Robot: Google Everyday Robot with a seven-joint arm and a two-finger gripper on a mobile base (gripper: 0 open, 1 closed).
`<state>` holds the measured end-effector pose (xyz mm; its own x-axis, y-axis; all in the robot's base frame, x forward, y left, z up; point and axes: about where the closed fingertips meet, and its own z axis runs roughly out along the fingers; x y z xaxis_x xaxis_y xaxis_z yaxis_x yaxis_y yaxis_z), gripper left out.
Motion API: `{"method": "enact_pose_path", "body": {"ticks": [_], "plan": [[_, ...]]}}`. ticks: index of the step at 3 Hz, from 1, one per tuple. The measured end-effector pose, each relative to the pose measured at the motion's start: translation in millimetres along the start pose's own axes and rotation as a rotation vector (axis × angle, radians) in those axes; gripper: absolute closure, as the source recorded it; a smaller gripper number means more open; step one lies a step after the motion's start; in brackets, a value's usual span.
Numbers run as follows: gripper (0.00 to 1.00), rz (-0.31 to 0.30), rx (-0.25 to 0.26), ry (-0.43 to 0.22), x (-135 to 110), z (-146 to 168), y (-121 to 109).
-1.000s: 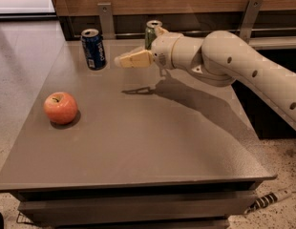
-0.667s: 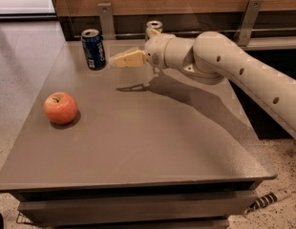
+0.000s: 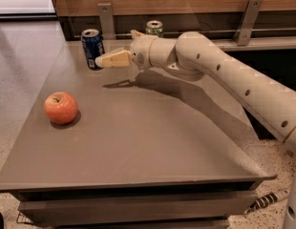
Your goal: Pick pepsi can
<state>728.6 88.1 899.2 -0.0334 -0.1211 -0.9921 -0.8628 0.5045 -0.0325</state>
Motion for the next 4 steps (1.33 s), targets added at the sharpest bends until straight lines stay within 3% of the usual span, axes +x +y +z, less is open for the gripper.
{"method": "enact_pose_path", "body": {"ticks": [2, 4], "plan": [[0.00, 0.024, -0.042, -0.008, 7.2, 41.7, 1.8], [0.00, 0.018, -0.072, -0.061, 0.9, 82.4, 5.8]]}}
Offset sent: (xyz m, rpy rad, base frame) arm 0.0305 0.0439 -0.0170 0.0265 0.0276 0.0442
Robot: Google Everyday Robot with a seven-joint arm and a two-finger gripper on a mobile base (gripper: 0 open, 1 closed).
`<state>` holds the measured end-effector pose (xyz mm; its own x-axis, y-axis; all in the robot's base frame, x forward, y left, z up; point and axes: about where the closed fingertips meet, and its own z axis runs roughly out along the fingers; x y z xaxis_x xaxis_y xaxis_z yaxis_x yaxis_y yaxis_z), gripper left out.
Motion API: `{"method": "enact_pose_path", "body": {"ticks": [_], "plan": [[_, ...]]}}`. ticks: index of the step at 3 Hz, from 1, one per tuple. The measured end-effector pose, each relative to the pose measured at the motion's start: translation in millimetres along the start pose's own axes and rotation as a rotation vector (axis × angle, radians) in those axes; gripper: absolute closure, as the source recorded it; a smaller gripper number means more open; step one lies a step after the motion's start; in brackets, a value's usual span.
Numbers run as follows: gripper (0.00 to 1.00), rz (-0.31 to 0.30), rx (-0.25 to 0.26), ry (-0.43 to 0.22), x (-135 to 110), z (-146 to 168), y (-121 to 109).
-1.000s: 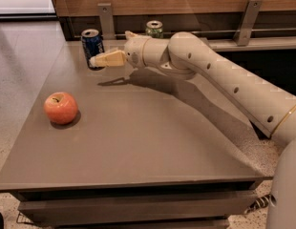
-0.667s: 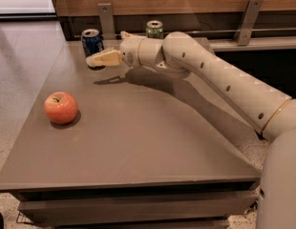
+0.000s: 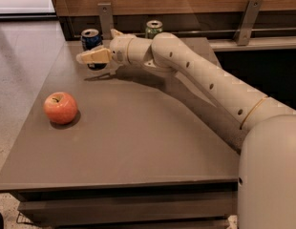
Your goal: Pick pepsi can
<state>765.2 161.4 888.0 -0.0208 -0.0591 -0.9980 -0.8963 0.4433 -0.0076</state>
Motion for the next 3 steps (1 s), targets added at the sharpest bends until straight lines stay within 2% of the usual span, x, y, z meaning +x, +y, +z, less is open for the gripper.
{"method": "enact_pose_path", "body": {"ticks": [1, 3], "plan": [[0.18, -0.005, -0.007, -0.021, -1.9, 12.4, 4.0], [0.64, -0.004, -0.015, -0.022, -2.1, 16.6, 8.3]]}}
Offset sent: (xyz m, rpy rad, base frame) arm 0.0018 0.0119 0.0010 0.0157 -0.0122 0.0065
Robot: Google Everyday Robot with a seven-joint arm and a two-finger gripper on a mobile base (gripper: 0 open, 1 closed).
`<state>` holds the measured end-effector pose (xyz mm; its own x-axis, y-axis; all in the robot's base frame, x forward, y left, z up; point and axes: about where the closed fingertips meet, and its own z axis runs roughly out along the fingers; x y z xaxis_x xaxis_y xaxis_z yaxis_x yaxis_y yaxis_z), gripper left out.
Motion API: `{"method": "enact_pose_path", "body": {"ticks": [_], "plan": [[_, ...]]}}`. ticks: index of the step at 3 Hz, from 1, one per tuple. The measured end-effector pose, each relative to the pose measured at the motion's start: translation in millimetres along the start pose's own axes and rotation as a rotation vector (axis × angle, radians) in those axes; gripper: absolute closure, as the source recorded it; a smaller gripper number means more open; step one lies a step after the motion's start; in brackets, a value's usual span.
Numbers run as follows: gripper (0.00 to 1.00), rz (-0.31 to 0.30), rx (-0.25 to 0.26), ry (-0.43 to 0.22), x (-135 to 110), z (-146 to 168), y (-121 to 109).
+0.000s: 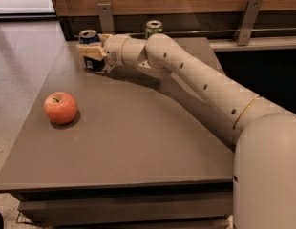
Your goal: Pick pepsi can
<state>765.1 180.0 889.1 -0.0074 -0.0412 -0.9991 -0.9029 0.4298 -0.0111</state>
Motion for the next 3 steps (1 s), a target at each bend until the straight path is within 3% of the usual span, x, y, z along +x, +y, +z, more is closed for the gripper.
{"method": "enact_pose_path", "body": {"ticks": [1, 2, 3], "plan": [[0.88, 0.000, -0.004, 0.000, -0.1, 2.3, 2.2], [1.00, 0.001, -0.008, -0.001, -0.1, 4.2, 4.1], [1.00, 0.008, -0.017, -0.023, -1.6, 3.3, 7.8]]}}
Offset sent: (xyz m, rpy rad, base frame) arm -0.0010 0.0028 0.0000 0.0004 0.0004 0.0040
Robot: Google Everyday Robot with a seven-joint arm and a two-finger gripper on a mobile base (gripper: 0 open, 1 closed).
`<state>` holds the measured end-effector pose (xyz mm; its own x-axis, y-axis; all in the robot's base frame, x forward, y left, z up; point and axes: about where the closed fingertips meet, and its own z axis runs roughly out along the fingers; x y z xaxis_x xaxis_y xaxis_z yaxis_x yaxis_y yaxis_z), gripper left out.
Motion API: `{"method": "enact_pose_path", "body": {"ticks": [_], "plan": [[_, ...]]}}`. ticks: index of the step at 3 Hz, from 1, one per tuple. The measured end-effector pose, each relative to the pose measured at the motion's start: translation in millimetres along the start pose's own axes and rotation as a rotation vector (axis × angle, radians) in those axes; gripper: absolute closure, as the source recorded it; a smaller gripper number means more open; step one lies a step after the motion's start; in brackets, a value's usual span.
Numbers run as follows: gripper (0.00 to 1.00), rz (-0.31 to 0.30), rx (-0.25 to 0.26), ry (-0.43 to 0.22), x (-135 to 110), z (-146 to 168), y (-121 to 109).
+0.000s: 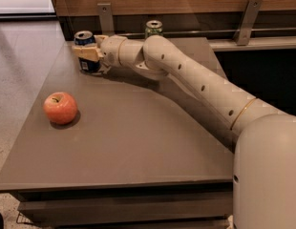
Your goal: Pick pepsi can
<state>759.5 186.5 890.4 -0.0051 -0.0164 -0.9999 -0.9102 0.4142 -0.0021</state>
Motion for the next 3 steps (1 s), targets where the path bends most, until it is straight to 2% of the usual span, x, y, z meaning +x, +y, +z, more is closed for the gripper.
{"method": "enact_pose_path", "body": {"ticks": [1, 2, 3], "plan": [[1.00, -0.020, -0.010, -0.039, -20.7, -13.2, 10.4], [1.00, -0.049, -0.005, -0.043, -44.3, -31.8, 20.7], [1.00, -0.079, -0.003, -0.017, -73.1, -48.3, 33.1]]}}
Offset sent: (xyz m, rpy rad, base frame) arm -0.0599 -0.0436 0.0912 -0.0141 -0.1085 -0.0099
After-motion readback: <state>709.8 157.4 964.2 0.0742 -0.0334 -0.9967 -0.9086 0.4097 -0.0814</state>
